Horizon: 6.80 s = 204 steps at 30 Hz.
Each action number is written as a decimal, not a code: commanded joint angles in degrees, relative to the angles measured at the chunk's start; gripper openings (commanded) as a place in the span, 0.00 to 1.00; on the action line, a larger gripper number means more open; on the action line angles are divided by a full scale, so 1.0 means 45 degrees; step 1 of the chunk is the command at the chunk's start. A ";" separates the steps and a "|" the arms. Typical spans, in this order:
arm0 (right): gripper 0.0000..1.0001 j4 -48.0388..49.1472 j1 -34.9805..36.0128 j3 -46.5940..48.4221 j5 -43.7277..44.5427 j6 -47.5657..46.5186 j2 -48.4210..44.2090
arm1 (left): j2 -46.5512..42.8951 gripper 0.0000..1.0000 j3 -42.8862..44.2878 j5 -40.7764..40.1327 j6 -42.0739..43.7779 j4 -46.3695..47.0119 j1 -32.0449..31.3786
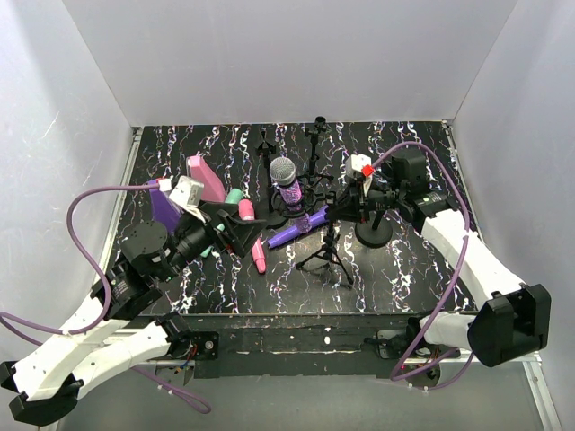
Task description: Attach the microphones to the stand
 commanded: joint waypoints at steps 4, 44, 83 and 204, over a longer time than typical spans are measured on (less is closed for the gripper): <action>0.01 -0.0064 0.0065 0.1419 -0.1289 0.0411 -0.0008 | -0.0310 0.98 -0.0057 -0.0298 0.0034 -0.0449 -0.0036; 0.01 0.1241 -0.5775 1.3731 0.8647 0.6487 0.4759 | -0.0096 0.98 0.0393 -0.0669 0.0659 -0.0801 -0.0036; 0.01 1.2059 -0.5325 0.2364 1.1227 0.4475 0.3254 | 0.1016 0.98 0.0607 -0.0161 0.0621 -0.0684 -0.0036; 0.97 -0.4304 -0.8255 -0.3945 0.1819 -0.1596 -0.5867 | 0.4474 0.98 0.0960 0.1202 -0.0511 -0.1174 0.1426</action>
